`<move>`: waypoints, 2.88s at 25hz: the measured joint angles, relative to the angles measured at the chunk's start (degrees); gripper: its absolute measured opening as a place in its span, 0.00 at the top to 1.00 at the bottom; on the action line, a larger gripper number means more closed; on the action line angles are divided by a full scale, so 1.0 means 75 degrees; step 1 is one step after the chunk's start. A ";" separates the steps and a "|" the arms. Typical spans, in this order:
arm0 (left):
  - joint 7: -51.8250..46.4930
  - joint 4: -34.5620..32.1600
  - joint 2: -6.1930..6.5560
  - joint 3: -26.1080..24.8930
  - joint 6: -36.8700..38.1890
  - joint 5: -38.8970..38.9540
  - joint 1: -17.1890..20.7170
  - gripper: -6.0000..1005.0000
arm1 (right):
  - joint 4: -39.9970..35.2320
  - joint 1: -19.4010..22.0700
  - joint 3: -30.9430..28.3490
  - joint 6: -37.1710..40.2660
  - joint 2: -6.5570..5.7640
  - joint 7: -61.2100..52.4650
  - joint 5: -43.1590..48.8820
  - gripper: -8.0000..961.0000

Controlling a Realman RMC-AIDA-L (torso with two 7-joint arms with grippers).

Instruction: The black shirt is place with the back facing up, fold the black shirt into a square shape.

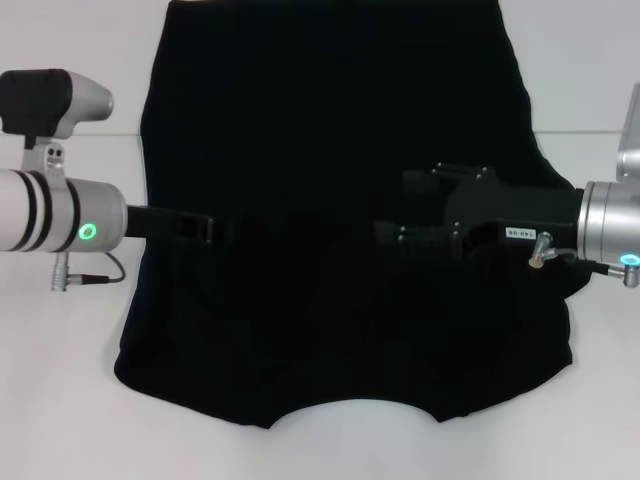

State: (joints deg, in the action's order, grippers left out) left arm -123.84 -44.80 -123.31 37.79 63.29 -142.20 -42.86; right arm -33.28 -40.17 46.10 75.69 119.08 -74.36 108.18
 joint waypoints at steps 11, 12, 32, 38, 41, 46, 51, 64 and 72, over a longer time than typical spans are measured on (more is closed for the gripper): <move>0.1778 -0.0118 -0.0064 0.0319 0.1371 0.2016 0.0232 0.74 | -0.0419 0.0008 -0.0110 -0.0565 -0.0577 -0.2568 0.0072 0.07; 0.2386 -0.0025 -0.0065 0.0326 0.1679 0.2570 0.0308 0.70 | -0.0538 0.0033 -0.0098 -0.0586 -0.0689 -0.3155 0.0163 0.07; 0.7593 0.1230 -0.0092 0.1327 0.3092 0.4062 0.0624 0.06 | -0.1477 -0.0193 -0.0224 -0.0275 -0.1446 -0.9472 0.5240 0.07; 0.7614 0.1243 -0.0095 0.1420 0.3073 0.4009 0.0637 0.06 | -0.1162 -0.0309 -0.0170 -0.0675 -0.1416 -0.9759 0.5427 0.07; 0.7615 0.1246 -0.0095 0.1418 0.3073 0.4009 0.0649 0.06 | -0.0829 -0.0383 -0.0163 -0.0963 -0.1416 -0.9769 0.5436 0.07; 0.7594 0.1241 -0.0095 0.1431 0.3073 0.4009 0.0653 0.06 | -0.0289 -0.0564 -0.0143 -0.1369 -0.1411 -0.9723 0.5441 0.07; 0.7588 0.1237 -0.0095 0.1394 0.3021 0.4010 0.0634 0.06 | -0.0021 -0.0662 -0.0018 -0.1773 -0.1345 -0.9667 0.5446 0.08; 0.7551 0.1190 -0.0084 0.1370 0.2786 0.4029 0.0634 0.06 | 0.0623 -0.0850 0.0146 -0.2928 -0.1237 -0.9628 0.5452 0.39; 0.7548 0.1180 -0.0082 0.1282 0.2780 0.4030 0.0666 0.06 | 0.0704 -0.0854 0.0196 -0.3232 -0.1153 -0.9554 0.5445 0.66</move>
State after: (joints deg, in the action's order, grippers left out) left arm -67.23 -35.95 -123.92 47.41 84.14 -111.98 -37.87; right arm -28.00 -46.57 47.57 51.46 110.43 -146.02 149.02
